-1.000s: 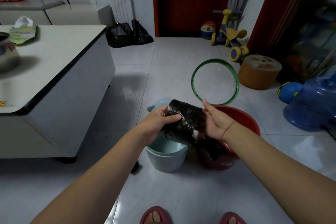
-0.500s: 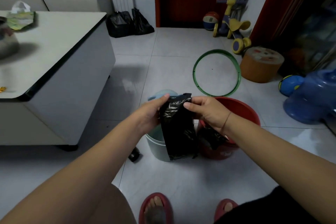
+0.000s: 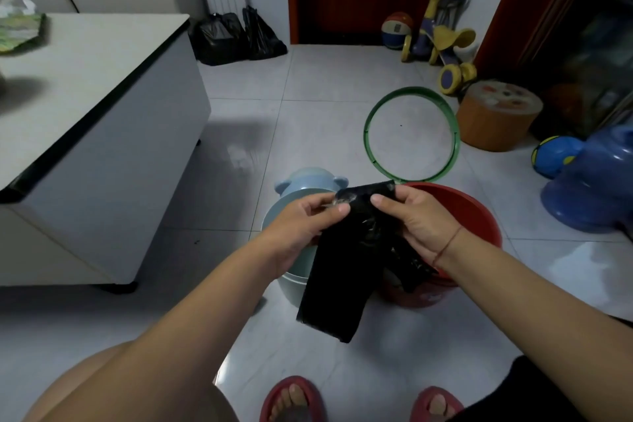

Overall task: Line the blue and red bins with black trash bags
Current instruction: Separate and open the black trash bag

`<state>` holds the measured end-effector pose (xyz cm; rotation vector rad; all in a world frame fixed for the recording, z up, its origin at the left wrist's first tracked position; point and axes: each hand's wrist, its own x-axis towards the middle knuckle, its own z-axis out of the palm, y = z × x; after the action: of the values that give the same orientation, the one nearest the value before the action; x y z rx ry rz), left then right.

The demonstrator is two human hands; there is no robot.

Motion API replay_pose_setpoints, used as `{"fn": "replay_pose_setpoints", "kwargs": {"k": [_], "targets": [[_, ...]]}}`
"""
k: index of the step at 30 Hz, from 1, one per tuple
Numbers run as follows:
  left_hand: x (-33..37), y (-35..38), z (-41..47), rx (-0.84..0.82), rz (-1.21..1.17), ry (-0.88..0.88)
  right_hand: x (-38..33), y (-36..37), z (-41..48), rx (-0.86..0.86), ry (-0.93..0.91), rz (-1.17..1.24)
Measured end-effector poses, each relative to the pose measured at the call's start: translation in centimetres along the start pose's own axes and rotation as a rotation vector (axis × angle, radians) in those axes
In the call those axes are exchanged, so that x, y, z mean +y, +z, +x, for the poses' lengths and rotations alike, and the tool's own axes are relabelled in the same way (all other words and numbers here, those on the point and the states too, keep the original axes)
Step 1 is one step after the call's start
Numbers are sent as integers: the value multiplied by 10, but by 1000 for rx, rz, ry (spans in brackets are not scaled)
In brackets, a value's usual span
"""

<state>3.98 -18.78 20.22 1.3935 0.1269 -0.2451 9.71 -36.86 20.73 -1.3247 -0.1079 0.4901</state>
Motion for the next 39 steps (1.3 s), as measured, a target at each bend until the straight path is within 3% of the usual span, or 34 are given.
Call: {"fn": "replay_pose_setpoints", "kwargs": {"k": [6, 12, 21, 25, 29, 31, 35, 37, 39], "targets": [[10, 6, 13, 195, -69, 60, -3, 13, 2, -56, -64, -217], [13, 17, 19, 256, -134, 105, 1, 17, 2, 103, -244, -695], [23, 23, 19, 423, -154, 103, -9, 14, -1, 156, -328, -417], [31, 30, 15, 320, -205, 89, -16, 17, 1, 149, -216, -54], [34, 32, 13, 221, -244, 98, -26, 16, 1, 184, -274, -37], [37, 32, 11, 189, -251, 115, -28, 16, 0, 236, -316, -145], [39, 35, 10, 125, -291, 131, -33, 18, -10, 478, -556, -644], [38, 38, 11, 109, -300, 141, -37, 25, -19, 429, -662, -702], [38, 41, 10, 92, -311, 136, -39, 35, -26, 275, -621, -627]]}}
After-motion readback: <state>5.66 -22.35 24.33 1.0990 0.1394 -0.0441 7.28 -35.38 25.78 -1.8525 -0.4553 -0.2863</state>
